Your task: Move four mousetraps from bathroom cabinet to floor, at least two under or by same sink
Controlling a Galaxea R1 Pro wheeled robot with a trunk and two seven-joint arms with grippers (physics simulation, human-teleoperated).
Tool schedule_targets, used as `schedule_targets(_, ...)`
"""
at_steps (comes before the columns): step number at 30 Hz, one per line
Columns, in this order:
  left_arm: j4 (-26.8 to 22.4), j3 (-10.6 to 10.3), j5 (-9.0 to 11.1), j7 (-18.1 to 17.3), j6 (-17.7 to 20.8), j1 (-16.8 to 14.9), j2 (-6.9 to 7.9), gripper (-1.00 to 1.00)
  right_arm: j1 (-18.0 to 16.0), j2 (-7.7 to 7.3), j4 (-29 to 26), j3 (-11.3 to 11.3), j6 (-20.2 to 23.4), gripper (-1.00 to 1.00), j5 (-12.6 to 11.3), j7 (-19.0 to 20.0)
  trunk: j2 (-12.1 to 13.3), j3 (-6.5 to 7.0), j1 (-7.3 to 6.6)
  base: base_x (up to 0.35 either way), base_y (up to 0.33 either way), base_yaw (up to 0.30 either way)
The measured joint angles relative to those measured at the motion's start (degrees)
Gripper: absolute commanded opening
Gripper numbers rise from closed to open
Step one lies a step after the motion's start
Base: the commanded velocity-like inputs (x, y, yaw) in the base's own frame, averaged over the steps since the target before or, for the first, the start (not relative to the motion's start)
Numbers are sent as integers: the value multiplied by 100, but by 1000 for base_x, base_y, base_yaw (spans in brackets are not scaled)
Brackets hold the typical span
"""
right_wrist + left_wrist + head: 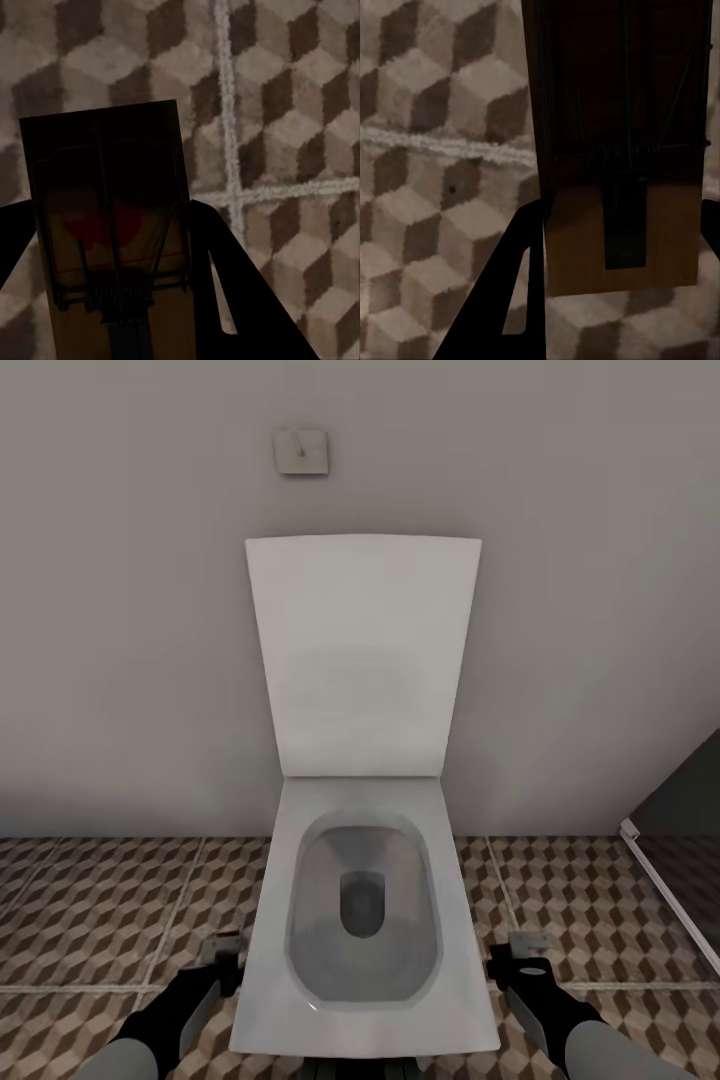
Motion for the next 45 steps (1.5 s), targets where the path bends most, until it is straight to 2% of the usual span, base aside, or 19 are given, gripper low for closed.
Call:
schedule_targets(22, -125, 13, 7, 28, -4, 0, -96, -100, 0, -10, 12, 3, -16, -100, 7, 10, 0, 0, 0, 0, 0, 0)
schedule_targets(45, -347, 17, 15, 28, 102, 0, -74, -100, 0, -10, 8, 2, -16, -100, 22, 44, -31, -509, 60, 0, 0, 0)
